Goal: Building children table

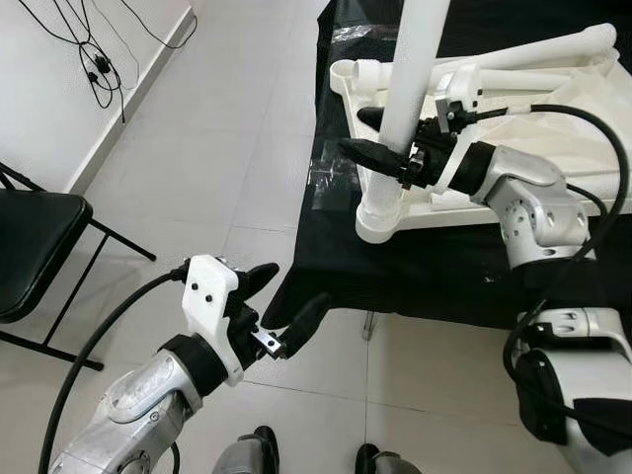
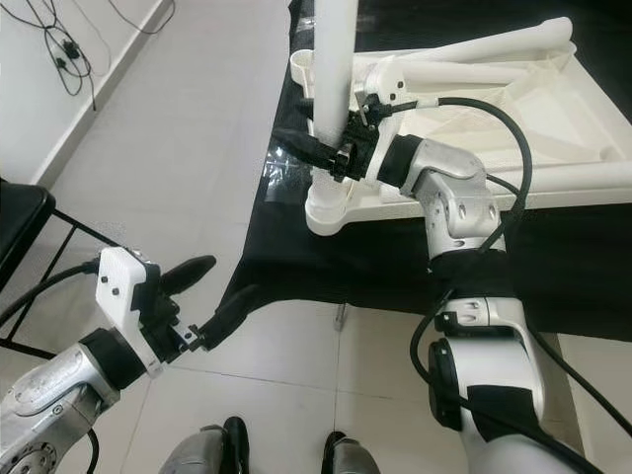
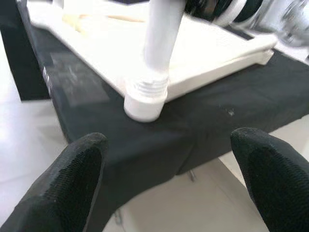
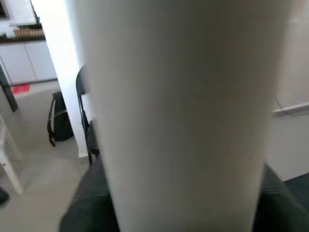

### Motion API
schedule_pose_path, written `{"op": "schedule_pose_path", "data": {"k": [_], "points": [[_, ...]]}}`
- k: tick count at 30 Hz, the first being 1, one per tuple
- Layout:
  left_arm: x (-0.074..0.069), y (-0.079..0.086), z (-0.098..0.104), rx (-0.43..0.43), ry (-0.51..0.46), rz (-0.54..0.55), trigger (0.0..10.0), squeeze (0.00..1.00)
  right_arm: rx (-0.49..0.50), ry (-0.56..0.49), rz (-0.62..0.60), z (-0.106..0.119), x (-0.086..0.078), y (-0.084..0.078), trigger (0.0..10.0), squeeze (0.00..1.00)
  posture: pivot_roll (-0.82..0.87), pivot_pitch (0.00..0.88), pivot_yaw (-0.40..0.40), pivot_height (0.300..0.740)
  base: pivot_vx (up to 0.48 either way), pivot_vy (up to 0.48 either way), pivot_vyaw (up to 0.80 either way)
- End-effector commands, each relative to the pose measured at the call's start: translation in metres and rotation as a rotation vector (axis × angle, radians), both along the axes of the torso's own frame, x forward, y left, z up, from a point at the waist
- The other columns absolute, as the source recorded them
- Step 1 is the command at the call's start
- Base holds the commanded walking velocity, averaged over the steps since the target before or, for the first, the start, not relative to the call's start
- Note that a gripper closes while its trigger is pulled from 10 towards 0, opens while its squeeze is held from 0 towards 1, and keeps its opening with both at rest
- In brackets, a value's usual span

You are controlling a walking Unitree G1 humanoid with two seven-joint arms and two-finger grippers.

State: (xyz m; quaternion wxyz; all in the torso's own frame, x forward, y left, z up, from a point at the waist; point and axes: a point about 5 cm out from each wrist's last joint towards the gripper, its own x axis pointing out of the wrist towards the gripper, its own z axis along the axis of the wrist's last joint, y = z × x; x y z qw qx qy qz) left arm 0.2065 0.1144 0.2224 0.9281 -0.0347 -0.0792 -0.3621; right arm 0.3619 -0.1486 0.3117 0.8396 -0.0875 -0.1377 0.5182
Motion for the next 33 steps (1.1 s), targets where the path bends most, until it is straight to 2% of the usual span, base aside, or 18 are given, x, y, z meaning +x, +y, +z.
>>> {"op": "schedule_pose_path", "data": {"k": [1,9,10,12,13,14,15,16,18,20,22,24,26,29,30,31,32,33], "points": [[-0.005,-0.001,0.002,0.011,-0.006,-0.002,10.0,0.00,-0.017,0.042,0.039,-0.012,0.001,0.006,0.0,0.00,0.17,0.277,0.009,0.740,0.000,0.000,0.00],[-0.009,0.002,0.006,0.041,-0.024,0.015,10.0,0.00,-0.014,0.090,-0.070,-0.031,0.000,-0.003,0.0,0.00,0.16,0.284,0.000,0.740,0.000,0.000,0.00],[-0.009,0.003,0.006,0.043,-0.026,0.020,10.0,0.00,-0.006,0.116,-0.131,-0.041,-0.001,-0.003,0.0,0.00,0.16,0.284,0.000,0.740,0.000,0.000,0.00],[-0.011,0.004,0.007,0.048,-0.029,0.035,10.0,0.00,0.004,0.212,-0.342,-0.077,-0.012,0.004,0.0,0.00,0.17,0.292,-0.016,0.740,0.000,0.000,0.00],[-0.012,0.005,0.007,0.049,-0.029,0.039,10.0,0.00,0.006,0.234,-0.399,-0.085,-0.015,0.006,0.0,0.00,0.17,0.292,-0.016,0.740,0.000,0.000,0.00],[-0.012,0.005,0.007,0.049,-0.029,0.039,10.0,0.00,0.006,0.234,-0.399,-0.085,-0.015,0.006,0.0,0.00,0.17,0.292,-0.016,0.740,0.000,0.000,0.00],[-0.012,0.006,0.008,0.055,-0.030,0.045,10.0,0.00,0.015,0.287,-0.485,-0.104,-0.028,0.018,0.0,0.00,0.18,0.300,-0.012,0.740,0.000,0.000,0.00],[-0.012,0.006,0.008,0.055,-0.030,0.045,10.0,0.00,0.015,0.287,-0.485,-0.104,-0.028,0.018,0.0,0.00,0.18,0.300,-0.012,0.740,0.000,0.000,0.00],[-0.012,0.009,0.009,0.063,-0.031,0.054,10.0,0.00,0.017,0.356,-0.578,-0.124,-0.050,0.043,0.0,0.00,0.17,0.301,0.001,0.740,0.000,0.000,0.00],[-0.012,0.009,0.010,0.062,-0.031,0.057,10.0,0.00,0.010,0.351,-0.614,-0.125,-0.054,0.048,0.0,0.00,0.17,0.300,0.002,0.740,0.000,0.000,0.00],[-0.011,0.009,0.010,0.063,-0.031,0.057,10.0,0.00,0.008,0.353,-0.663,-0.121,-0.049,0.048,0.0,0.00,0.17,0.299,0.001,0.740,0.000,0.000,0.00],[-0.011,0.009,0.010,0.063,-0.029,0.059,10.0,0.00,0.019,0.337,-0.763,-0.111,-0.039,0.043,0.0,0.00,0.17,0.294,-0.002,0.740,0.000,0.000,0.00],[-0.012,0.010,0.009,0.064,-0.028,0.060,10.0,0.00,0.027,0.336,-0.808,-0.107,-0.037,0.042,0.0,0.00,0.17,0.295,-0.002,0.740,0.000,0.000,0.00],[-0.012,0.010,0.009,0.062,-0.026,0.064,10.0,0.00,0.052,0.349,-0.826,-0.106,-0.039,0.047,0.0,0.00,0.17,0.296,-0.001,0.740,0.000,0.000,0.00],[-0.012,0.010,0.009,0.062,-0.025,0.064,10.0,0.00,0.064,0.362,-0.825,-0.106,-0.041,0.049,4.9,0.00,0.17,0.295,0.000,0.740,0.000,0.000,0.00],[-0.012,0.010,0.009,0.062,-0.025,0.064,10.0,0.00,0.064,0.362,-0.825,-0.106,-0.041,0.049,4.9,0.00,0.17,0.295,0.000,0.740,0.000,0.000,0.00],[-0.012,0.010,0.009,0.062,-0.025,0.064,10.0,0.00,0.101,0.368,-0.821,-0.105,-0.041,0.051,10.0,0.00,0.17,0.295,0.000,0.740,0.000,0.000,0.00],[-0.011,0.010,0.009,0.063,-0.024,0.064,10.0,0.00,0.127,0.373,-0.828,-0.104,-0.043,0.052,10.0,0.00,0.17,0.295,0.000,0.740,0.000,0.000,0.00]]}}
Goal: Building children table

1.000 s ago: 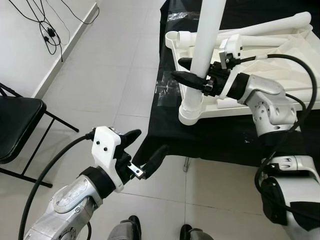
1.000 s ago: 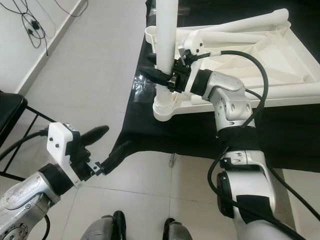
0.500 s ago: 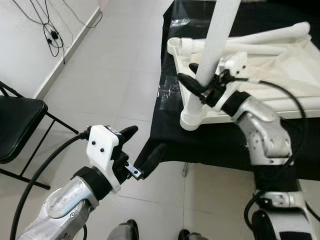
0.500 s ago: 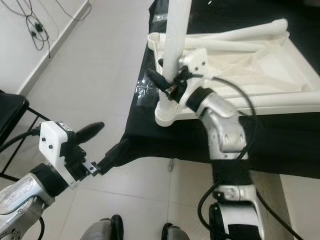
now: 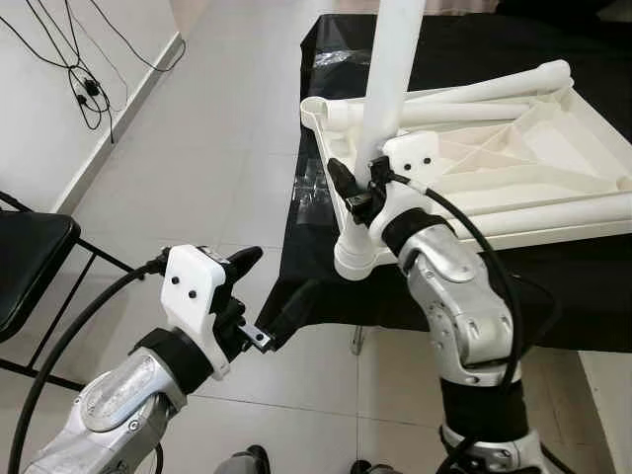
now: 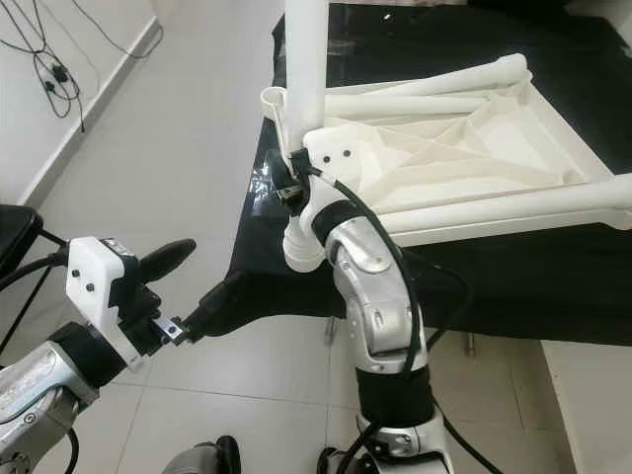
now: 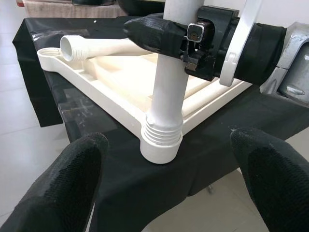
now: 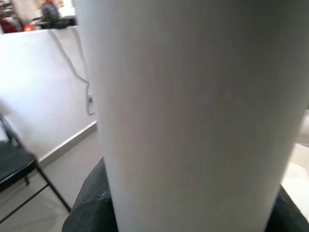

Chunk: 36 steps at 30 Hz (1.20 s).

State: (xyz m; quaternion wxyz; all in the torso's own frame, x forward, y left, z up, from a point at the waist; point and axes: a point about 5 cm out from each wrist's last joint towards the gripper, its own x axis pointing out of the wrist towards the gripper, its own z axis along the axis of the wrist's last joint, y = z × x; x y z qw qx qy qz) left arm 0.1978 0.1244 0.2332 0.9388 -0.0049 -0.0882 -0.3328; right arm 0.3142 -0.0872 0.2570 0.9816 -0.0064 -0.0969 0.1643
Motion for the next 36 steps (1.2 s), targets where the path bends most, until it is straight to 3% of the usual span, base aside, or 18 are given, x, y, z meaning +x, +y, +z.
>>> {"op": "schedule_pose_path", "data": {"k": [1,2,3,4,9,10,11,14,16,17,21,24,28,29,30,31,32,36], "points": [[-0.003,0.000,-0.002,0.018,0.012,-0.005,10.0,0.00,0.037,0.229,-0.037,-0.043,0.005,-0.008,10.0,0.00,0.17,0.293,0.002,0.740,0.000,0.000,0.00],[-0.003,0.000,-0.002,0.018,0.012,-0.005,10.0,0.00,0.037,0.229,-0.037,-0.043,0.005,-0.008,10.0,0.00,0.17,0.293,0.002,0.740,0.000,0.000,0.00],[-0.003,-0.001,-0.002,0.016,0.014,-0.007,10.0,0.00,0.053,0.202,-0.031,-0.038,0.006,-0.010,10.0,0.89,0.16,0.292,0.002,0.740,0.000,0.000,0.00],[-0.003,-0.001,-0.002,0.016,0.017,-0.009,10.0,0.00,0.051,0.168,0.006,-0.031,0.007,-0.010,10.0,1.00,0.16,0.292,0.002,0.740,0.000,0.000,0.00],[-0.002,-0.002,-0.002,0.014,0.021,-0.011,10.0,0.00,0.051,0.089,0.091,-0.016,0.010,-0.012,10.0,1.00,0.17,0.289,0.006,0.740,0.000,0.000,0.00],[-0.002,-0.002,-0.002,0.013,0.022,-0.013,10.0,0.00,0.057,0.044,0.180,-0.007,0.010,-0.012,10.0,1.00,0.17,0.284,0.008,0.740,0.000,0.000,0.00],[-0.002,-0.002,-0.002,0.013,0.022,-0.013,10.0,0.00,0.057,0.044,0.180,-0.007,0.010,-0.012,10.0,1.00,0.17,0.284,0.008,0.740,0.000,0.000,0.00],[-0.003,-0.005,-0.001,-0.001,0.019,-0.022,10.0,0.00,0.007,-0.074,0.434,0.026,0.006,-0.018,10.0,1.00,0.17,0.274,0.006,0.740,0.000,0.000,0.00],[-0.003,-0.005,-0.001,-0.001,0.019,-0.022,10.0,0.00,0.007,-0.074,0.434,0.026,0.006,-0.018,10.0,1.00,0.17,0.274,0.006,0.740,0.000,0.000,0.00],[-0.003,-0.007,-0.001,-0.004,0.018,-0.026,10.0,0.00,-0.043,-0.091,0.532,0.034,0.008,-0.024,10.0,0.00,0.17,0.271,0.004,0.740,0.000,0.000,0.00],[-0.003,-0.008,-0.001,-0.006,0.018,-0.028,10.0,0.00,-0.093,-0.096,0.574,0.035,0.011,-0.030,10.0,0.00,0.17,0.266,0.002,0.740,0.000,0.000,0.00],[-0.005,-0.010,0.000,-0.015,0.017,-0.034,10.0,0.00,-0.174,-0.089,0.748,0.046,0.023,-0.048,10.0,0.00,0.18,0.258,-0.001,0.740,0.000,0.000,0.00],[-0.005,-0.011,0.001,-0.017,0.013,-0.038,10.0,0.00,-0.175,-0.081,0.841,0.051,0.025,-0.053,10.0,0.00,0.19,0.257,-0.002,0.740,0.000,0.000,0.00],[-0.005,-0.011,0.002,-0.017,0.009,-0.039,10.0,0.00,-0.174,-0.075,0.874,0.052,0.026,-0.054,6.9,0.00,0.19,0.256,-0.003,0.740,0.000,0.000,0.00],[-0.005,-0.011,0.003,-0.018,0.005,-0.039,10.0,0.00,-0.168,-0.067,0.913,0.054,0.028,-0.055,3.0,0.00,0.19,0.256,-0.003,0.740,0.000,0.000,0.00],[-0.005,-0.011,0.004,-0.018,0.002,-0.039,10.0,0.00,-0.166,-0.065,0.930,0.055,0.029,-0.056,2.5,0.00,0.19,0.256,-0.003,0.740,0.000,0.000,0.00],[-0.005,-0.011,0.004,-0.017,0.001,-0.039,10.0,0.00,-0.166,-0.060,0.935,0.055,0.032,-0.057,0.0,0.00,0.19,0.262,0.000,0.740,0.000,0.000,0.00],[-0.005,-0.011,0.005,-0.018,0.001,-0.041,10.0,0.00,-0.194,-0.040,0.992,0.053,0.033,-0.058,0.0,0.00,0.19,0.267,0.002,0.740,0.000,0.000,0.00]]}}
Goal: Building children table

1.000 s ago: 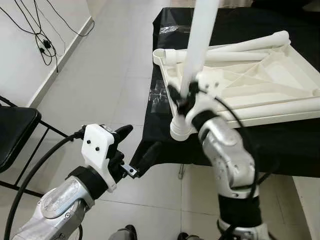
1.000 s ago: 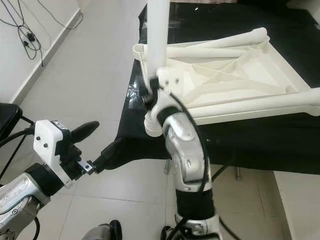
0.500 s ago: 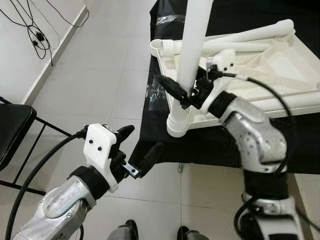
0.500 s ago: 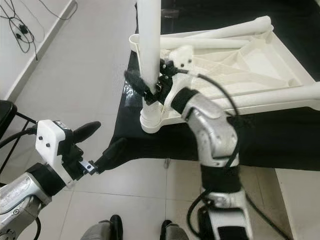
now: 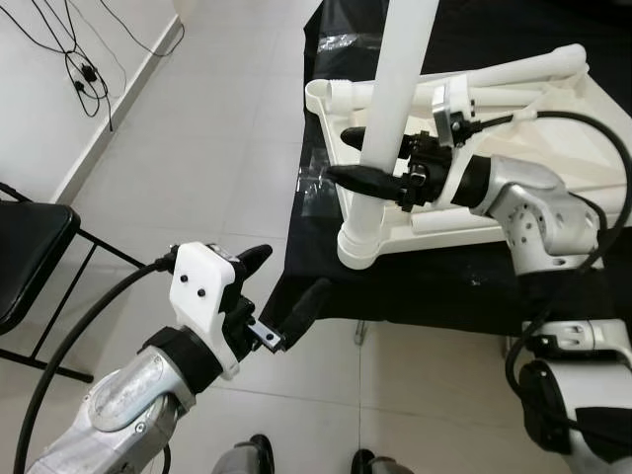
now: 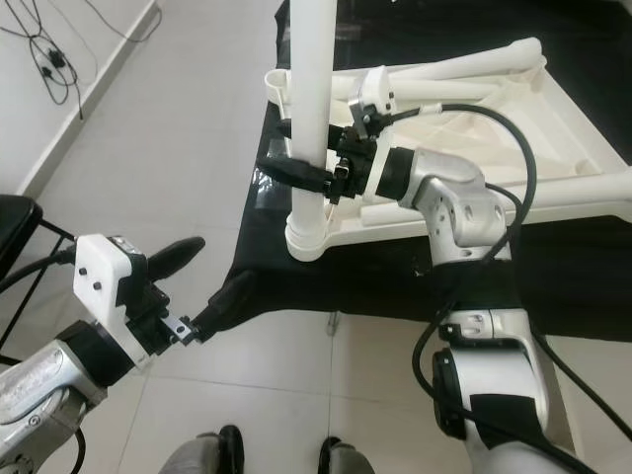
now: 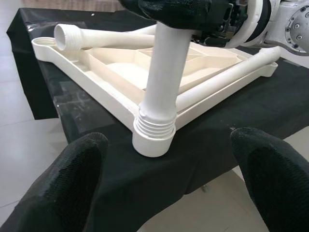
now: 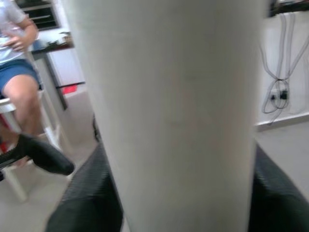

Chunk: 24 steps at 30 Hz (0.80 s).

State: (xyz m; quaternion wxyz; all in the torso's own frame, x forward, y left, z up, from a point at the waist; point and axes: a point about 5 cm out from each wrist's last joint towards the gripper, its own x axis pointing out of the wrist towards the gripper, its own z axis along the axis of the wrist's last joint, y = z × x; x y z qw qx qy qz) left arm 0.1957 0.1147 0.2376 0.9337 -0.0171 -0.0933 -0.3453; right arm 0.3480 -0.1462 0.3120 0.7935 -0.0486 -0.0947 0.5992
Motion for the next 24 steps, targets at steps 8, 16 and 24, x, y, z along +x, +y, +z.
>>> {"op": "schedule_pose_path", "data": {"k": [8,16,24], "points": [[-0.003,-0.003,0.001,0.001,0.003,-0.016,10.0,0.00,-0.029,0.007,-0.006,-0.010,0.005,-0.007,0.0,0.00,0.17,0.267,0.002,0.740,0.000,0.000,0.00],[0.000,-0.002,0.001,-0.004,0.001,-0.010,10.0,0.00,0.046,0.074,-0.438,-0.055,0.003,-0.007,0.0,0.00,0.16,0.266,-0.003,0.740,0.000,0.000,0.00],[0.003,0.000,0.002,-0.001,-0.003,-0.009,10.0,0.00,-0.009,0.078,-0.931,-0.083,-0.009,0.009,0.0,0.00,0.14,0.261,0.004,0.740,0.000,0.000,0.00]]}}
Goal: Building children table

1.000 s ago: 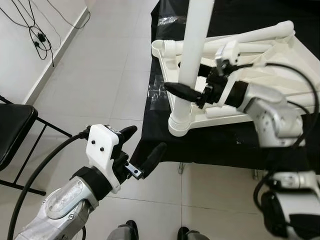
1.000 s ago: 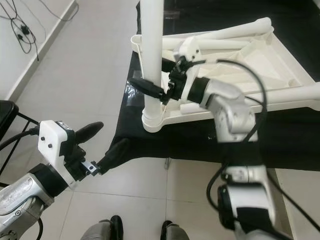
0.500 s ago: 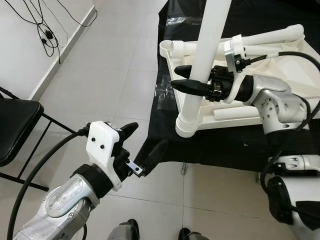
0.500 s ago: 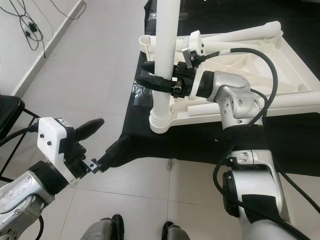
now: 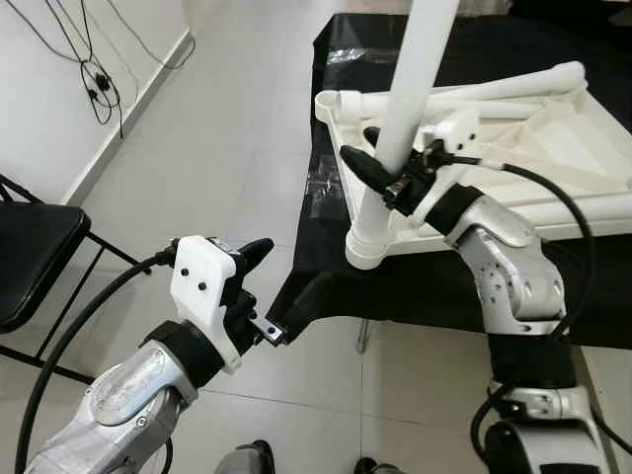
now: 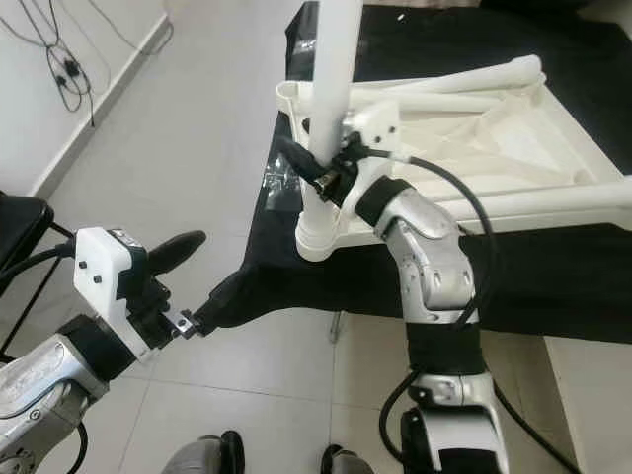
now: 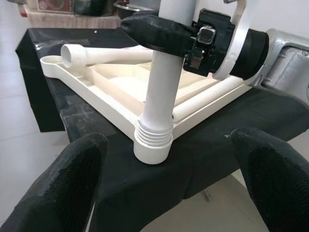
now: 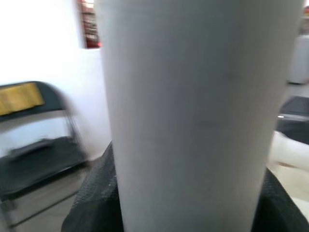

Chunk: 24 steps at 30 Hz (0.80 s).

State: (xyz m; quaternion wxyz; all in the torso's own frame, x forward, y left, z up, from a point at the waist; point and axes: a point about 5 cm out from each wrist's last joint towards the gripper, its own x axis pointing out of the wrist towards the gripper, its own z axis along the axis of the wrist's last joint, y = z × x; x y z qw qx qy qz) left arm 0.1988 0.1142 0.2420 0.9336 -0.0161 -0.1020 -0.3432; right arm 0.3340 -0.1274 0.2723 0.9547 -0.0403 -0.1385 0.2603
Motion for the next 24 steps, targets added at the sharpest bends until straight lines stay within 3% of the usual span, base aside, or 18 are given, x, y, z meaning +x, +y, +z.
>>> {"op": "schedule_pose_path", "data": {"k": [1,2,3,4,5,7,8,12,13,14,18,19,23,24], "points": [[0.000,0.000,-0.002,0.004,0.013,-0.013,10.0,0.00,-0.083,0.194,-0.181,-0.043,0.005,-0.010,0.0,0.00,0.14,0.261,0.004,0.740,0.000,0.000,0.00],[0.001,0.000,-0.002,0.004,0.012,-0.014,10.0,0.00,-0.124,0.187,-0.297,-0.046,-0.001,-0.001,0.0,0.00,0.14,0.257,0.002,0.740,0.000,0.000,0.00],[0.001,0.000,-0.001,0.003,0.010,-0.016,10.0,0.00,-0.121,0.185,-0.334,-0.048,-0.005,0.012,0.0,0.00,0.14,0.256,0.009,0.740,0.000,0.000,0.00],[0.001,0.000,-0.001,0.003,0.010,-0.016,10.0,0.00,-0.121,0.185,-0.334,-0.048,-0.005,0.012,0.0,0.00,0.14,0.256,0.009,0.740,0.000,0.000,0.00],[0.002,0.000,-0.001,0.003,0.008,-0.018,10.0,0.00,-0.087,0.190,-0.325,-0.047,-0.006,0.028,2.0,0.00,0.15,0.255,0.007,0.740,0.000,0.000,0.00],[0.002,-0.001,-0.001,0.003,0.007,-0.018,10.0,0.00,-0.072,0.193,-0.316,-0.046,-0.005,0.032,2.0,0.00,0.15,0.255,0.007,0.740,0.000,0.000,0.00],[0.003,-0.001,0.000,0.003,0.005,-0.019,10.0,0.00,-0.052,0.194,-0.310,-0.044,-0.003,0.032,10.0,0.00,0.15,0.255,0.006,0.740,0.000,0.000,0.00],[0.003,0.000,0.000,0.003,0.004,-0.016,10.0,0.00,0.003,0.170,-0.264,-0.035,0.001,0.031,10.0,0.00,0.15,0.255,0.006,0.740,0.000,0.000,0.00],[0.003,0.000,0.000,0.002,0.004,-0.015,10.0,0.00,0.026,0.162,-0.257,-0.031,0.000,0.030,10.0,0.46,0.14,0.257,0.003,0.740,0.000,0.000,0.00],[0.003,0.000,0.000,0.002,0.004,-0.014,10.0,0.00,0.098,0.136,-0.158,-0.022,-0.001,0.034,10.0,1.00,0.14,0.260,0.002,0.740,0.000,0.000,0.00],[0.002,-0.001,0.000,0.001,0.006,-0.016,10.0,0.00,0.148,0.074,-0.072,-0.007,-0.003,0.033,10.0,1.00,0.14,0.259,0.002,0.740,0.000,0.000,0.00],[0.002,-0.001,0.000,-0.001,0.007,-0.017,10.0,0.00,0.165,-0.002,0.110,0.016,-0.013,0.036,10.0,1.00,0.15,0.261,0.003,0.740,0.000,0.000,0.00],[0.002,-0.001,0.000,-0.001,0.007,-0.017,10.0,0.00,0.136,-0.037,0.252,0.026,-0.022,0.038,10.0,1.00,0.15,0.263,0.004,0.740,0.000,0.000,0.00],[0.002,-0.001,0.000,-0.001,0.007,-0.018,10.0,0.00,0.076,-0.050,0.316,0.028,-0.024,0.036,10.0,0.19,0.15,0.263,0.004,0.740,0.000,0.000,0.00]]}}
